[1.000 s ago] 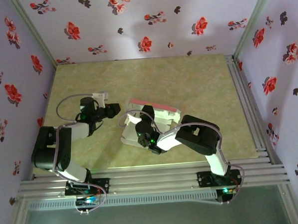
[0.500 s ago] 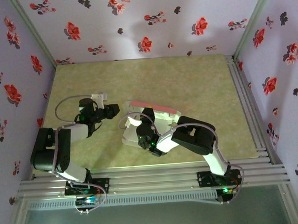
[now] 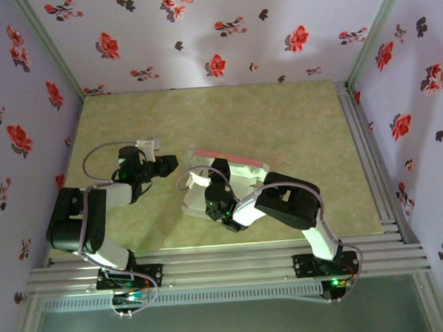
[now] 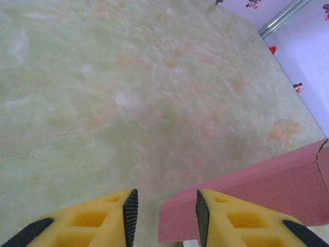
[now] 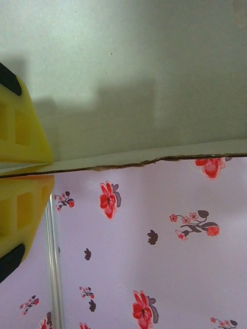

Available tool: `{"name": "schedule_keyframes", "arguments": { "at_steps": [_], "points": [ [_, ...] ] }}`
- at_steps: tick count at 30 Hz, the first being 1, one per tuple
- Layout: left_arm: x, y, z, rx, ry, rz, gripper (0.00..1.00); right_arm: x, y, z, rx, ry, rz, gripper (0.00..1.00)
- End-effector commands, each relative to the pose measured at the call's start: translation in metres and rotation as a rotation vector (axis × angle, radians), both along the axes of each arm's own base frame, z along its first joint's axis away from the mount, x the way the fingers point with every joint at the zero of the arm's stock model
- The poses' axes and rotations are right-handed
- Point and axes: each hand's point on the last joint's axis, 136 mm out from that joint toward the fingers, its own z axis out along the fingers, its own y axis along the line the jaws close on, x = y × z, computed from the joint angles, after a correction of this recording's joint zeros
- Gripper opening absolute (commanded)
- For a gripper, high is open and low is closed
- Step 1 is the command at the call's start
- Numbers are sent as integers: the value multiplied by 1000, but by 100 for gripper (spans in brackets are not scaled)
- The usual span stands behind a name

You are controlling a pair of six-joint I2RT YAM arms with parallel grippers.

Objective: Fold the paper box

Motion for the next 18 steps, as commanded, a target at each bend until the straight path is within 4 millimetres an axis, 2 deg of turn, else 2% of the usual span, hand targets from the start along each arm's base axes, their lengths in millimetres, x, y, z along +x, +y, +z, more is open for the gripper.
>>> {"name": "schedule_keyframes", "arguments": {
  "at_steps": [1, 11, 14, 18],
  "points": [
    [5, 3, 1, 8, -15, 7, 38, 1, -3, 7, 38, -20, -12, 16],
    [10, -6, -8, 85, -36, -88, 40, 2, -3, 6, 39, -19, -13, 16],
    [5, -11, -5, 77, -29, -132, 40, 2, -4, 4, 41, -17, -12, 16],
    [-3, -19, -12, 108, 17, -194, 40, 2, -3, 1, 39, -15, -14, 16]
  ]
}}
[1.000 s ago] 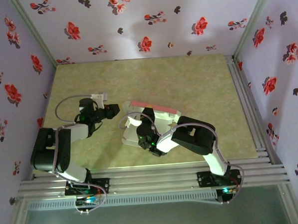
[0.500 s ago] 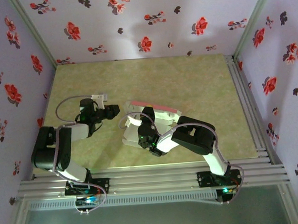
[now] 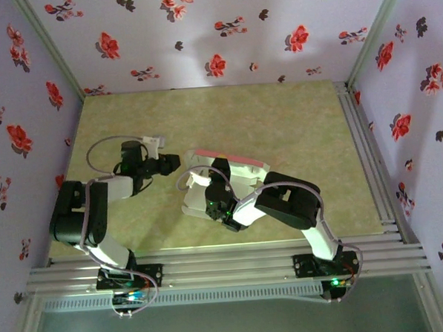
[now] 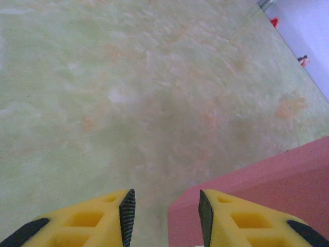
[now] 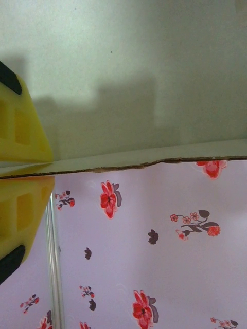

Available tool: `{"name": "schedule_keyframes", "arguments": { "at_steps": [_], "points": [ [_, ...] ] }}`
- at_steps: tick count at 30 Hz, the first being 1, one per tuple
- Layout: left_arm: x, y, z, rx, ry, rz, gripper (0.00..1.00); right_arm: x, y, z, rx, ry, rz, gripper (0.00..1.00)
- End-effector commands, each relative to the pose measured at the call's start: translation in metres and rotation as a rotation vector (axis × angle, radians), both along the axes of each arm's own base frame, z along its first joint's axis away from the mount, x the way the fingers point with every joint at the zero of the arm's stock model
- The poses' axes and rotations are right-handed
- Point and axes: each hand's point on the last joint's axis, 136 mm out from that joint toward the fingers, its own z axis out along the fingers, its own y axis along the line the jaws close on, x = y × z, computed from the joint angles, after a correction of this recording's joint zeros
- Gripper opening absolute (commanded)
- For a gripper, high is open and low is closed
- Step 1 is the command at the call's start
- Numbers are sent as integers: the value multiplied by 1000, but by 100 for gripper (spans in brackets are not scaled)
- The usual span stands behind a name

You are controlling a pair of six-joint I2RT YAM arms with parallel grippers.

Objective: Fold the paper box

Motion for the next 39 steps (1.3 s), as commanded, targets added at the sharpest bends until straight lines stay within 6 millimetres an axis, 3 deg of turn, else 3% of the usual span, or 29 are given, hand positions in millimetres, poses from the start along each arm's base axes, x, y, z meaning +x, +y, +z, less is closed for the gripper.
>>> {"name": "schedule_keyframes", "arguments": {
  "at_steps": [1, 9, 27, 39],
  "points": [
    [-11, -10, -5, 36, 22, -93, 40, 1, -2, 0, 44, -14, -9, 16],
    [-22, -26, -7, 45, 42, -199, 44, 1, -3, 0, 46, -14, -10, 16],
    [-49, -54, 10, -6, 13, -338, 46, 2, -6, -1, 47, -10, -16, 17],
    [-50, -71, 22, -87, 23, -360, 46, 3, -7, -4, 45, -6, -20, 17]
  ]
}}
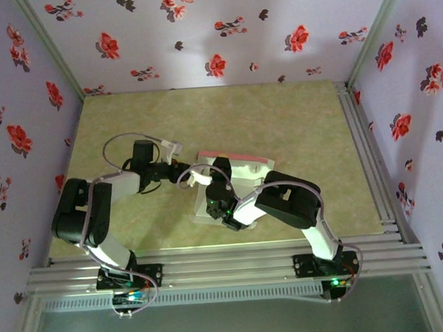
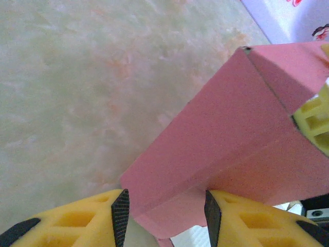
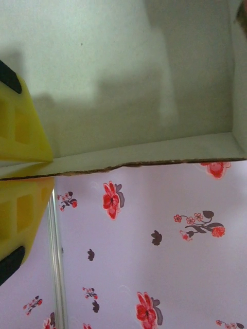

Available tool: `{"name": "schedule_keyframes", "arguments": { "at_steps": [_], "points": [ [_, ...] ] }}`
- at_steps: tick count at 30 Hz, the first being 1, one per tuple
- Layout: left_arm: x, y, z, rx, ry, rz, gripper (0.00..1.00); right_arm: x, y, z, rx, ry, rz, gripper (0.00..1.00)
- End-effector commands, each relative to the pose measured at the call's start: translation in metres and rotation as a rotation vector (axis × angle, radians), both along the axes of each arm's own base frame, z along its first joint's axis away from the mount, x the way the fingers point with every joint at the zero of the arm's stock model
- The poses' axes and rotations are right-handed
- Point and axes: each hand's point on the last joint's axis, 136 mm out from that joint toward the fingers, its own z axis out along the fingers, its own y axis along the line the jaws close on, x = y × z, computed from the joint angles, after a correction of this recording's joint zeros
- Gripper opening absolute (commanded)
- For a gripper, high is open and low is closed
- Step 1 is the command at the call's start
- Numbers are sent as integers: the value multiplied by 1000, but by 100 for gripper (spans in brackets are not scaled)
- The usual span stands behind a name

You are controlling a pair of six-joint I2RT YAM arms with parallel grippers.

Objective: Fold the paper box

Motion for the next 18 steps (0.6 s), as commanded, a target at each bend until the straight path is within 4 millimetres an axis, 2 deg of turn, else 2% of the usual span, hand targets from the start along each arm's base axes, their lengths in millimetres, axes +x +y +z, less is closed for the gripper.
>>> {"name": "schedule_keyframes", "arguments": {
  "at_steps": [1, 5, 18],
  "points": [
    [0, -17, 22, -70, -44, -43, 46, 0, -4, -3, 37, -6, -10, 16],
    [-1, -23, 19, -60, -58, -33, 46, 1, -5, -2, 41, -6, -13, 16],
    [-8, -29, -13, 64, -78, -33, 46, 1, -10, 2, 61, 1, -17, 16]
  ]
}}
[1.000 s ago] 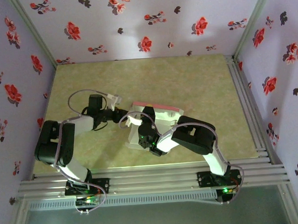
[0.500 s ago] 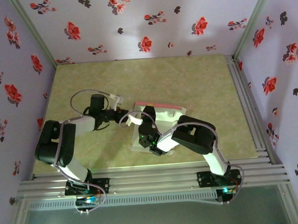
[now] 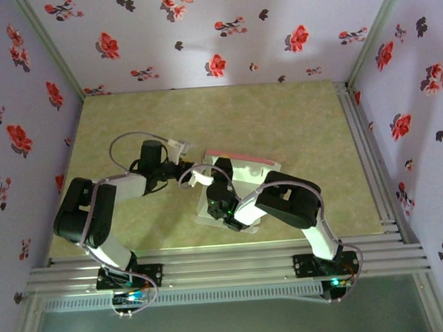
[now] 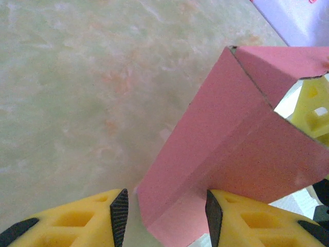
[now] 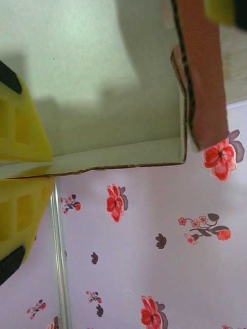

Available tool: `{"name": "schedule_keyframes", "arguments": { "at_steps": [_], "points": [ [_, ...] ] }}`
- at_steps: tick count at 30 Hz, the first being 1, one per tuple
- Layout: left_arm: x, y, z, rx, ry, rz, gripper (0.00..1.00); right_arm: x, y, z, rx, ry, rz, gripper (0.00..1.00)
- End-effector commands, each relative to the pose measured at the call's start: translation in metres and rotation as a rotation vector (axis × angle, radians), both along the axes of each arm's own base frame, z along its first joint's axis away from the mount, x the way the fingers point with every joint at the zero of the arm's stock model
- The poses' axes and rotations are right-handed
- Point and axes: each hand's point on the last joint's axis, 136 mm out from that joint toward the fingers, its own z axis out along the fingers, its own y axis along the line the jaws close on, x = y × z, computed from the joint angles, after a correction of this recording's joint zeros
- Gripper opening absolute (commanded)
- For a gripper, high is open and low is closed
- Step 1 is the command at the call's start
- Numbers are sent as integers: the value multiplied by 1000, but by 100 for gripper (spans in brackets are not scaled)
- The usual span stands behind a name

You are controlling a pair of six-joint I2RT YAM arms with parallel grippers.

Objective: Fold the paper box

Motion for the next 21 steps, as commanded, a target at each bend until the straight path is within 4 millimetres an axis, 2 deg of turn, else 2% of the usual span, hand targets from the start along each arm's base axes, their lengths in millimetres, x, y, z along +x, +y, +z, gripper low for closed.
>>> {"name": "schedule_keyframes", "arguments": {
  "at_steps": [1, 9, 15, 21],
  "points": [
    [-13, -11, -11, 18, -2, -64, 46, 1, -6, 7, 53, -6, -7, 16],
    [-22, -9, -16, 43, -11, -93, 43, 3, -15, 13, 80, 11, -14, 16],
    [-28, -19, -19, 39, 0, -126, 43, 3, -16, 14, 89, 21, -13, 16],
    [-24, -28, -15, 3, -13, -116, 44, 3, -18, 12, 90, 32, -14, 16]
  ]
}}
